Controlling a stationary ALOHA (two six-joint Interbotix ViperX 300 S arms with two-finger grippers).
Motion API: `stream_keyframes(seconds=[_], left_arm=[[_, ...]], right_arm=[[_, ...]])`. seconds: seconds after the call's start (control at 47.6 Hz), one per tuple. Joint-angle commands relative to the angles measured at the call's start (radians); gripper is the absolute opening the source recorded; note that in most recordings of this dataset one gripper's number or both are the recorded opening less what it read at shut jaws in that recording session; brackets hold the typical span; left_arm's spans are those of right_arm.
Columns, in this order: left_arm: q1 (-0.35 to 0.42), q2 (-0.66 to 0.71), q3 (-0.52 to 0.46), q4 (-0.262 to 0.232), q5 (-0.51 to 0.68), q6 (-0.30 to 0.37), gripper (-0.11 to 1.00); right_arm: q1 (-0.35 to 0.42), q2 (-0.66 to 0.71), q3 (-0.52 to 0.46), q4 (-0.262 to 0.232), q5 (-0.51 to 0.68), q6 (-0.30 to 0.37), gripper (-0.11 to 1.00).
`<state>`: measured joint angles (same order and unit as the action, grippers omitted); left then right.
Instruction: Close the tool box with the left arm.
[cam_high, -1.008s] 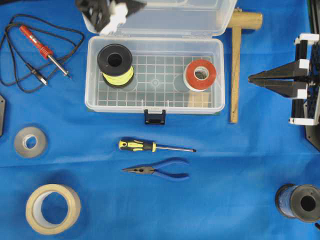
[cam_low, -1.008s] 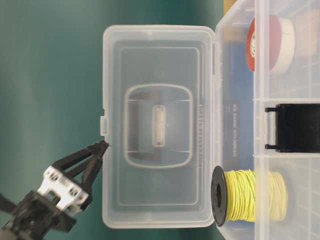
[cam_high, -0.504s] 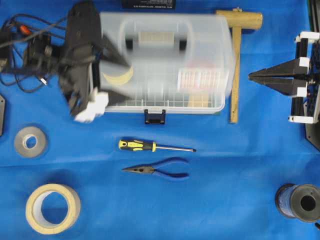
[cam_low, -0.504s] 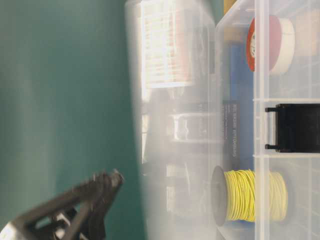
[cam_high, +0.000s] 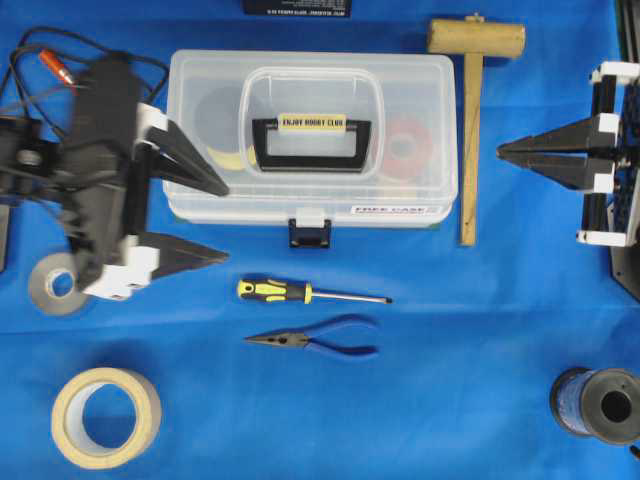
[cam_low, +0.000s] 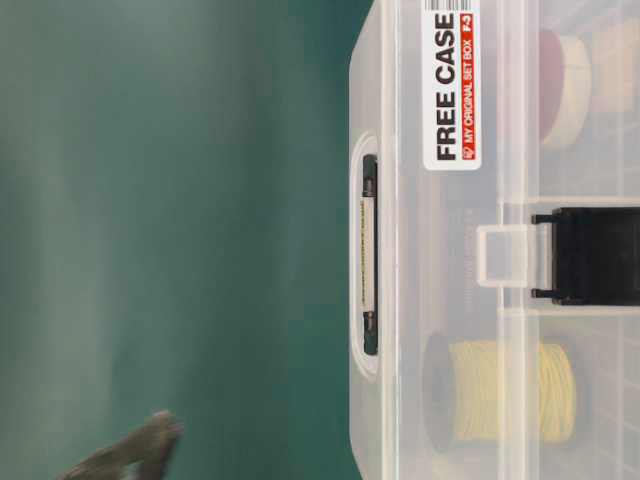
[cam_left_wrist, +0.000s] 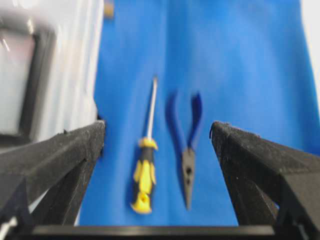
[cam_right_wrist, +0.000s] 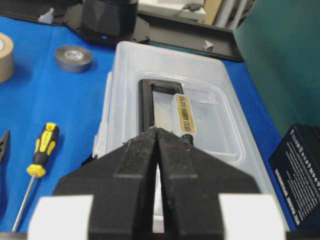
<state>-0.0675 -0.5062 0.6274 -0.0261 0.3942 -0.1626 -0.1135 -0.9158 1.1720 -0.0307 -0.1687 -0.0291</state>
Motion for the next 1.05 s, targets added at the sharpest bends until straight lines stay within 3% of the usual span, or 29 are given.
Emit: stream_keyframes(seconds=[0.0,0.252,0.735,1.029], left_arm=[[0.020,-0.083,0.029,0.002,-0.078,0.057,0.92],[0.066,-0.318,0.210,0.002,-0.253,0.155,0.92],[0.097,-0.667,0.696,-0.005,-0.517,0.186,0.92],[0.098,-0.723,0.827,-0.006,-0.535,0.179,0.92]], right_arm=[[-0.002,-0.003,-0.015,-0.002,-0.003,0.000,0.00],[-0.002,-0.011,-0.017,-0.002,-0.008,-0.002,0.00],[-0.002,-0.015,-0.017,-0.002,-0.011,-0.006,0.00],[-0.002,-0.020,-0.018,-0.003,-0.011,-0.006,0.00]])
